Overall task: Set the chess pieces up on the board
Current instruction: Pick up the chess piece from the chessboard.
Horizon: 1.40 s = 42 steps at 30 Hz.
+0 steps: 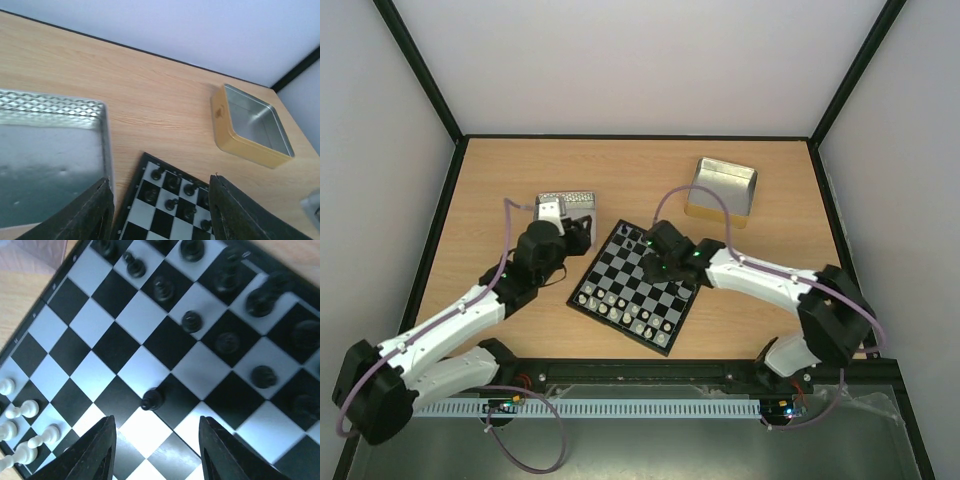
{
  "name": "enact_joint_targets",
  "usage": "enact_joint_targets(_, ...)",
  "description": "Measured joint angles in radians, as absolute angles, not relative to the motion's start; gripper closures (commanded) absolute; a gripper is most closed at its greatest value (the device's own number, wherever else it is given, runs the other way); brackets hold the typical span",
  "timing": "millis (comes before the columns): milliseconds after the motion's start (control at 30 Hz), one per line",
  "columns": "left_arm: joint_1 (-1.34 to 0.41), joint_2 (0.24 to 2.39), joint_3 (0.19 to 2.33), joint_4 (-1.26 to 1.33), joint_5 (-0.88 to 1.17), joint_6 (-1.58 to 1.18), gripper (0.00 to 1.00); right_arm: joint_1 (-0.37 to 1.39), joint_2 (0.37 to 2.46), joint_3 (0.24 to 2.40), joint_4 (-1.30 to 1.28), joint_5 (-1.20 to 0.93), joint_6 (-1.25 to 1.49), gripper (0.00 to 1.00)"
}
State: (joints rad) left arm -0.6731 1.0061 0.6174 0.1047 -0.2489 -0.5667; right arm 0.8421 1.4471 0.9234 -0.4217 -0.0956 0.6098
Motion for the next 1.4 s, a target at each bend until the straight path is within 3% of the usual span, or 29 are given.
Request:
enact_joint_targets(233,-0.606,0.935,0.559,0.043,-0.246,-0.614,0.45,0.907,1.615,1.008,-0.429,-0.062,0.608,0.64)
enact_joint_targets(533,-0.594,0.933,0.54,0.016,-0.231,-0.632,0.45,0.918,1.678,1.031,-0.435,-0.034,0.606,0.72)
enact_joint_targets(667,-0.59,0.933,0.54,0.016,-0.226,-0.634,0.44,0.918,1.691,1.031,-0.435,-0.022,0.607,0.8)
enact_joint_targets(767,-0.588,0.933,0.54,0.016,-0.225,-0.637,0.43,0.918,1.691,1.031,-0.435,-0.02,0.607,0.92)
enact_joint_targets(900,-0.587,0.933,0.539,0.015,-0.225,-0.639,0.42,0.919,1.691,1.031,-0.434,-0.015,0.614,0.97)
enact_joint_targets(1400,-0.579,0.933,0.539,0.015,-0.224,-0.64,0.4,0.9,1.5,0.886,-0.472,0.126,0.741,0.98)
